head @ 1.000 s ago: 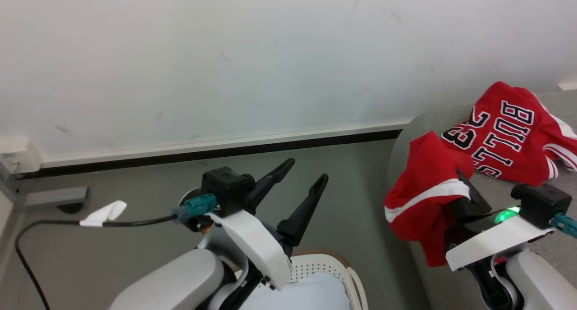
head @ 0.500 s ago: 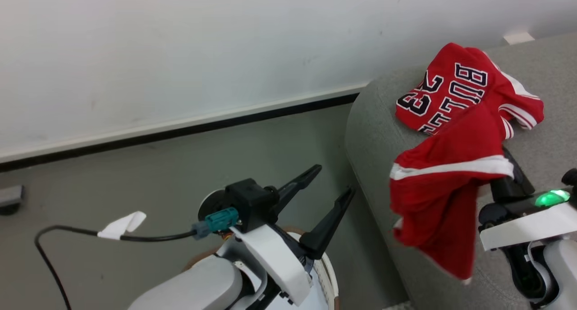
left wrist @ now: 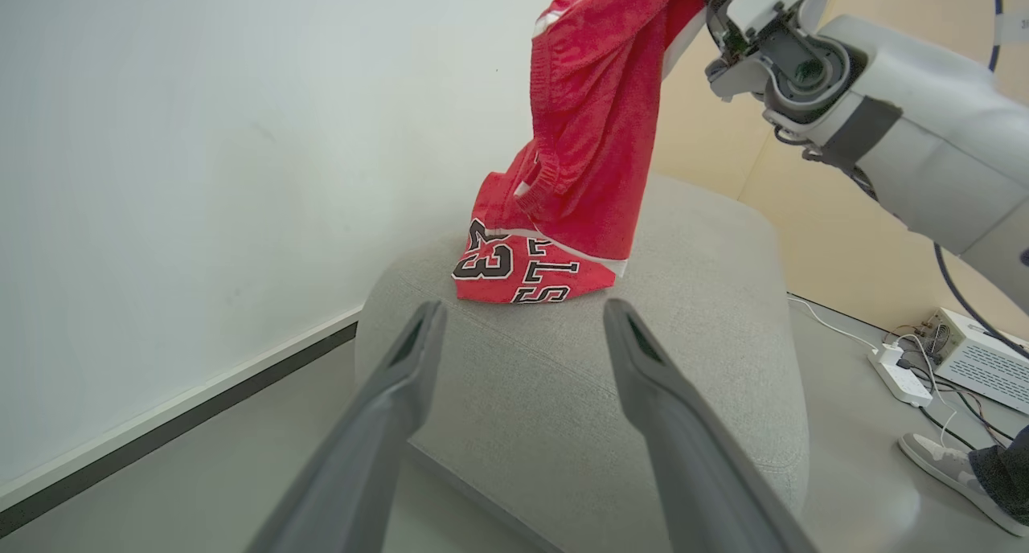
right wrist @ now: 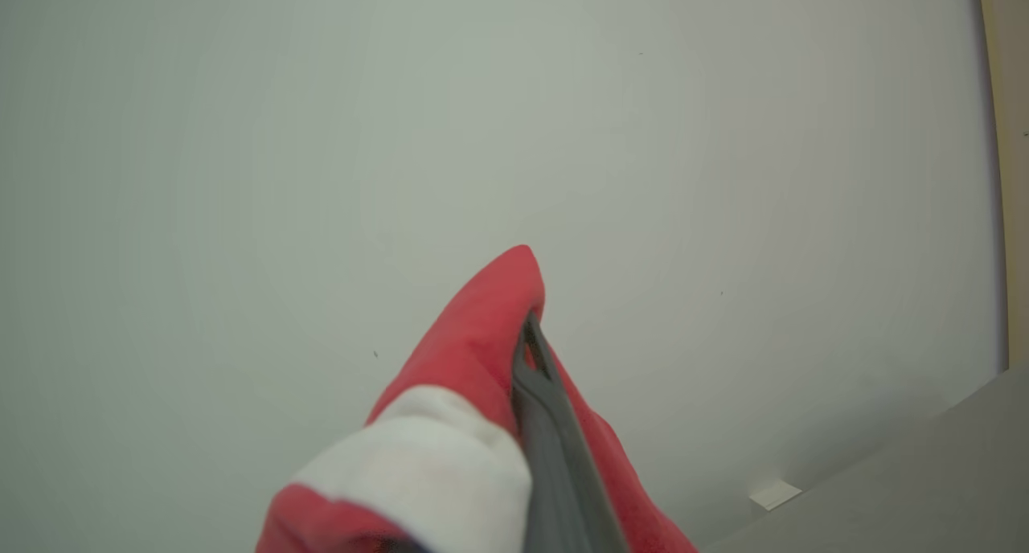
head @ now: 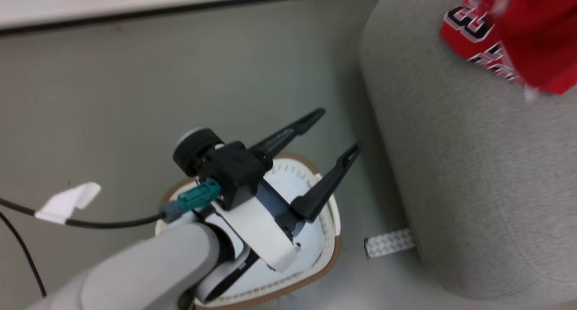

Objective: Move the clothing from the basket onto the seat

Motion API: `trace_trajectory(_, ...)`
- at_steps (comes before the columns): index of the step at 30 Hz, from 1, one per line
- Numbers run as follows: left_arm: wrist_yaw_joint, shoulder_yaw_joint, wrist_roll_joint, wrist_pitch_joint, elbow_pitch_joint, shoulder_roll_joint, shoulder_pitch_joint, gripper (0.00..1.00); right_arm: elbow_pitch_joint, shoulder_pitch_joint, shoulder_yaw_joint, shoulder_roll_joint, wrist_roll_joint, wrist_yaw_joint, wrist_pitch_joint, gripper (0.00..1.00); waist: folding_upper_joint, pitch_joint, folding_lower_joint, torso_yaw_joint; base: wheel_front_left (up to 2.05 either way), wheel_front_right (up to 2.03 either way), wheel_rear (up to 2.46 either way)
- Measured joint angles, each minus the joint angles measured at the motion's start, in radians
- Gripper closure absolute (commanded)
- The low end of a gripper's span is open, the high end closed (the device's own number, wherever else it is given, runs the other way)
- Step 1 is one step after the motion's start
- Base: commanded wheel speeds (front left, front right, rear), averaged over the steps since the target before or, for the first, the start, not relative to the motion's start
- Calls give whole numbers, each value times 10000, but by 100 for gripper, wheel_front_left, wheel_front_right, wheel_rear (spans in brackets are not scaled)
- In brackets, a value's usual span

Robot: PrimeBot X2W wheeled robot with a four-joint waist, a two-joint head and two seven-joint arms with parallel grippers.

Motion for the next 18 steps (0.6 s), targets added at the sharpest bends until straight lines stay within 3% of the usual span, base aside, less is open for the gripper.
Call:
trace_trajectory(5, -12, 362, 151, 138, -560, 343, -603, 0, 817, -2826, -2809, -280, -2397, 0, 769, 100, 0, 1302, 0, 304, 0, 0, 0)
trace_trajectory(9, 90, 667, 180, 165, -1018, 617, -811, 0, 1011, -4228, -4629, -593, -4395, -2, 1034, 100, 0, 2296, -1, 621, 0, 0, 0)
trace_trajectory(13, 107, 786, 230, 67, -1198, 895, -830, 0, 1463, -4235, -6034, -209, -5979, -2, 909, 100, 0, 3173, 0, 937, 0, 0, 0)
trace_trajectory(18, 222, 986, 221, -282, -1208, 968, -680, 0, 2734, -2716, -6851, 840, -7271, 0, 284, 100, -1, 3819, 0, 1234, 0, 0, 0)
